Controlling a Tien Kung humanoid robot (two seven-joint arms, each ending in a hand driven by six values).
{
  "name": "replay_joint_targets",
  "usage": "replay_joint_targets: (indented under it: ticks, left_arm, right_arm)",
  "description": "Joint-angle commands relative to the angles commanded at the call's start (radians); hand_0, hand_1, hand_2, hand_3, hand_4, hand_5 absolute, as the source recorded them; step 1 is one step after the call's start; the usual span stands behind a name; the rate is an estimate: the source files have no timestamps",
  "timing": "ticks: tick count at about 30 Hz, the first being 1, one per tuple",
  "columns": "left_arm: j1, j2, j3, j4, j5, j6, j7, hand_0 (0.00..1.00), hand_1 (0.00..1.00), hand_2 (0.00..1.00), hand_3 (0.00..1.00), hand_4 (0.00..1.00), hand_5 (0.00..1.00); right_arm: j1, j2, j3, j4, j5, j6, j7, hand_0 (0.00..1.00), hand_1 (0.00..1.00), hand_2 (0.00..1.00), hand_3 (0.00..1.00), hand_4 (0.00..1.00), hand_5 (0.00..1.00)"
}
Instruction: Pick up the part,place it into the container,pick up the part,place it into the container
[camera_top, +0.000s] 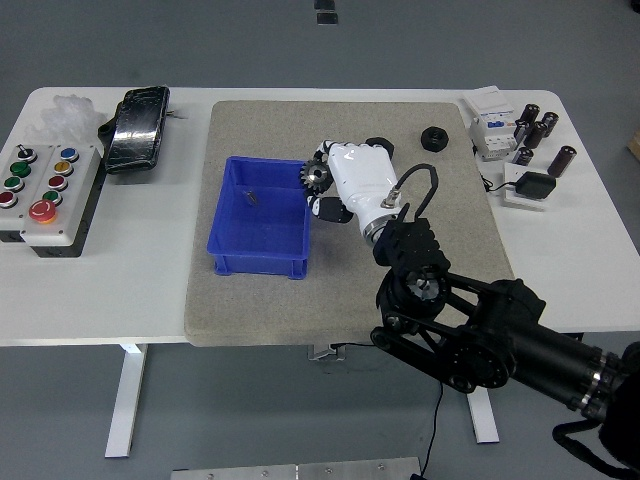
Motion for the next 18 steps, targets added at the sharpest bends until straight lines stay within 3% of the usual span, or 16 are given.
replay_joint_targets:
  ticks: [1,2,7,8,14,15,18]
  left_arm:
    - [0.000,0.000,-0.001,0.000,0.001,0.000,0.001,0.669,0.562,0.425,0.641,0.654,0.417]
    - [0.001,0.000,-0.001,0.000,0.001,0.000,0.001,0.669,0.563,0.425,0.640,0.653,0.416]
    - [0.001,0.000,-0.003,0.000,0.003,0.001,0.004,0.669,0.563,0.425,0.640,0.653,0.416]
    - [0.001,0.001,-0.003,0.000,0.002,0.001,0.003,0.669,0.563,0.426,0.641,0.654,0.417]
    - [-0.002,0.001,0.000,0.000,0.001,0.000,0.003,0.669,0.563,0.426,0.641,0.654,0.417]
    - [-0.002,0.000,0.000,0.000,0.001,0.000,0.003,0.669,0.563,0.426,0.641,0.655,0.417]
    - [-0.001,0.000,-0.001,0.000,0.002,-0.001,0.004,0.669,0.563,0.426,0.641,0.655,0.417]
  right_arm:
    - [0.002,0.003,-0.011,-0.002,0.008,-0.002,0.000,0.260,0.496,0.590,0.657,0.563,0.189]
    - [0.002,0.005,-0.017,-0.002,0.013,-0.004,0.000,0.395,0.750,0.800,0.703,0.662,0.305]
    - [0.013,0.017,-0.073,-0.011,0.054,-0.006,0.000,0.395,0.750,0.800,0.703,0.662,0.305]
    - [0.016,0.018,-0.083,-0.013,0.064,-0.005,0.000,0.541,0.928,0.956,0.854,0.732,0.349]
    - [0.022,0.023,-0.105,-0.021,0.093,-0.003,0.000,0.541,0.928,0.956,0.854,0.732,0.349]
    - [0.022,0.023,-0.103,-0.021,0.093,-0.002,0.000,0.590,0.963,0.992,0.912,0.789,0.401]
    - [0.020,0.022,-0.097,-0.022,0.097,0.001,0.000,0.590,0.963,0.992,0.912,0.789,0.401]
